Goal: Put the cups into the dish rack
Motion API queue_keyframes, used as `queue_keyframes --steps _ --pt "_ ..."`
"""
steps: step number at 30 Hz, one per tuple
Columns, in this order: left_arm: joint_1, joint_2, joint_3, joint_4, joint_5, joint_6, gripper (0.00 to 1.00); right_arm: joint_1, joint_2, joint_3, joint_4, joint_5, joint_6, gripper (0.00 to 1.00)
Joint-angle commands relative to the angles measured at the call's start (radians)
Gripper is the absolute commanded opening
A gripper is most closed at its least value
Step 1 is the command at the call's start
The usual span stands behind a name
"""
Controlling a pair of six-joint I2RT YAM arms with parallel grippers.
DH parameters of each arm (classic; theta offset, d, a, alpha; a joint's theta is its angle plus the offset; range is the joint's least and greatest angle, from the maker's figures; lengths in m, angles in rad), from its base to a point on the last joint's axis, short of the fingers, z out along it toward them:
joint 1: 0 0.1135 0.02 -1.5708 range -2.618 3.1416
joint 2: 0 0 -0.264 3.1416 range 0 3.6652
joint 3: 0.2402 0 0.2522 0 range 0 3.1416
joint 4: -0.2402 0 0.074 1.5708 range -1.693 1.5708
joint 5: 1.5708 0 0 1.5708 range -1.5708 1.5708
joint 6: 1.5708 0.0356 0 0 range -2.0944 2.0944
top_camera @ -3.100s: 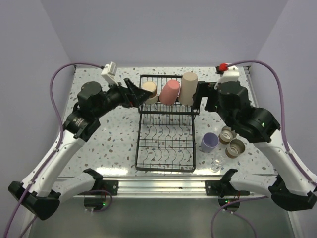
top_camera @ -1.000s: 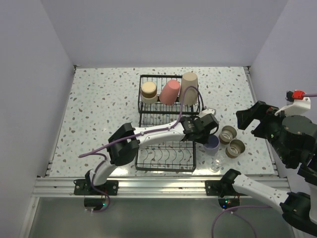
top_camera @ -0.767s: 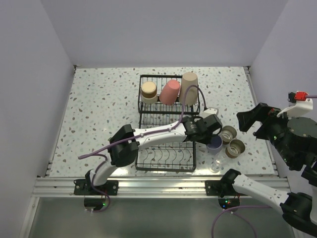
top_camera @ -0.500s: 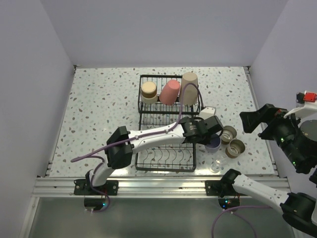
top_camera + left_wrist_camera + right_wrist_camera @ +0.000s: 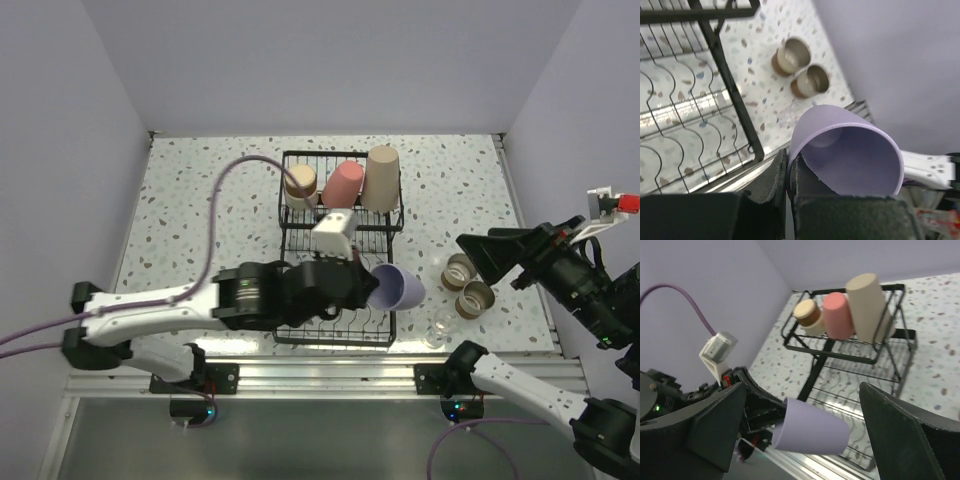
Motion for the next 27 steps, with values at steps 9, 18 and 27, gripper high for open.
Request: queue_keyframes --steps 9,18,27 --pt "0.019 -0.956 -0.824 0.745 -0.205 0.155 0.00 0.001 -0.021 -0.328 0.536 -0.375 0.345 0.98" --pt "0.019 -1.082 -0.926 1.011 -0.080 0.324 0.00 0.001 0.073 -0.517 0.888 -0.548 0.516 0.98" --pt "0.019 -0.995 -0.946 1.218 -0.036 0.367 0.00 0.001 0.126 -0.504 0.970 -0.570 0.568 0.98"
